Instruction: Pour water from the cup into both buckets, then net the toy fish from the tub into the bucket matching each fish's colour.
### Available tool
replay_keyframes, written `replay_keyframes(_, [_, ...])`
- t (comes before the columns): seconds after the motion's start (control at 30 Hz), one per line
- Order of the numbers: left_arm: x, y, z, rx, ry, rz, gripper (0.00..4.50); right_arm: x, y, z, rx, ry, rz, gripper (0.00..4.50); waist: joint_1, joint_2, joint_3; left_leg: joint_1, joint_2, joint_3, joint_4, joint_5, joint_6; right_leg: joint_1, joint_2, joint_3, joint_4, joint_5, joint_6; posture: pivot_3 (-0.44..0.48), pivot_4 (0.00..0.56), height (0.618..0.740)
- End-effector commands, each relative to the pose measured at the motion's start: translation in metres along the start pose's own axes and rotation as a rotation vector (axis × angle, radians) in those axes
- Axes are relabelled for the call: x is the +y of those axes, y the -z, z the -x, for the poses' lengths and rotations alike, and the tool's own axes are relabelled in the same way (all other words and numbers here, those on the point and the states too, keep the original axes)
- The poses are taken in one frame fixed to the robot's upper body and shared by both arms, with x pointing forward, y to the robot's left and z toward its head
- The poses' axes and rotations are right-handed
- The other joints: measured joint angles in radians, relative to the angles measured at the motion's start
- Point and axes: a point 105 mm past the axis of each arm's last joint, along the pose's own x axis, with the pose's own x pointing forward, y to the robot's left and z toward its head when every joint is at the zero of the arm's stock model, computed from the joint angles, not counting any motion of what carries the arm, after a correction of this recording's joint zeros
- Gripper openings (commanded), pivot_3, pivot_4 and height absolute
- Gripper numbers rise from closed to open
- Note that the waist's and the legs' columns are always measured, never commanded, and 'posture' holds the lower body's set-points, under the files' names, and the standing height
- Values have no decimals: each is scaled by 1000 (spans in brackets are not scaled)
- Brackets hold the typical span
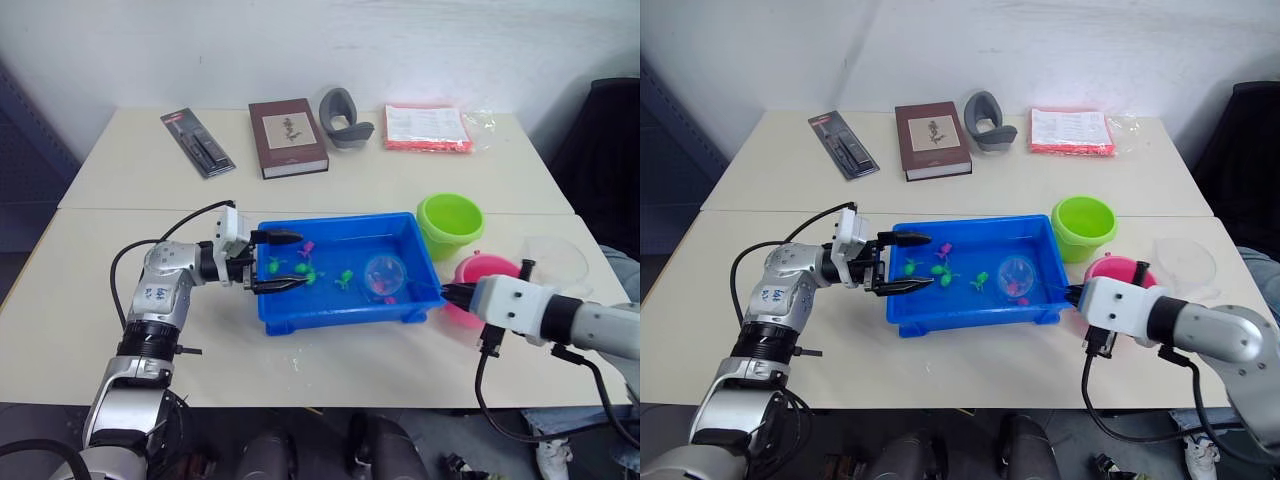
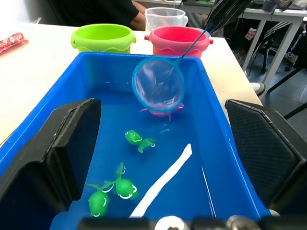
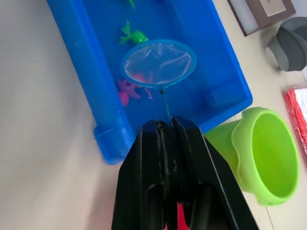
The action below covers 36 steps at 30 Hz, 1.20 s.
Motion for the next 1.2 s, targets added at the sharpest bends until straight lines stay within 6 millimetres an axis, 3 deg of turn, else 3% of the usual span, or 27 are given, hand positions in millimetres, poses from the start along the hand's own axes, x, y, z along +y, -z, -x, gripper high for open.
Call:
replay_keyframes(0.03, [0, -11, 3, -25, -16, -39, 4457, 1, 11, -3, 27, -69, 86, 0, 0, 0, 0, 0, 0, 0, 0, 0, 0, 0, 0, -2, 0, 0, 0, 0, 150, 740])
replay_keyframes(0.33, [-2, -11, 7, -34, -41, -34, 4457, -39, 23, -13, 38, 91, 189, 0, -4, 0, 0, 1, 1, 0, 0, 0, -1, 1, 0, -6, 0, 0, 1, 0, 150, 740])
replay_keyframes(0.63, [-5, -11, 5, -41, -37, -24, 4457, -53, 30, -7, 82, 120, 293, 0, -3, 1, 0, 0, 1, 0, 1, 0, -1, 1, -1, -6, 0, 0, 1, 0, 150, 740])
replay_keyframes(0.73, [-6, -10, 4, -45, -35, -21, 4457, -56, 24, -3, 81, 132, 271, 0, -2, 1, 1, 0, 1, 0, 1, 0, -1, 1, -1, -5, 0, 0, 1, 0, 150, 740])
replay_keyframes(0.83, [-6, -9, 4, -46, -36, -21, 4457, -50, 8, -1, 6, 169, 0, 0, -1, 1, 1, 0, 1, -1, 1, 0, -1, 1, -1, -5, 0, 0, 1, 0, 150, 740])
replay_keyframes(0.97, [-6, -8, 4, -41, -41, -19, 4457, -25, -7, 2, -46, 120, -378, 0, 0, 1, 1, -2, 2, -4, 2, 1, -1, 1, -1, -4, 0, 0, 0, 0, 150, 740])
replay_keyframes(1.2, [-5, -9, 4, -36, -39, -22, 4457, -13, -9, 2, -70, 178, -813, 0, -1, 1, 1, -2, 1, -6, 2, 0, -1, 2, -9, -6, 0, 0, 0, 0, 150, 740])
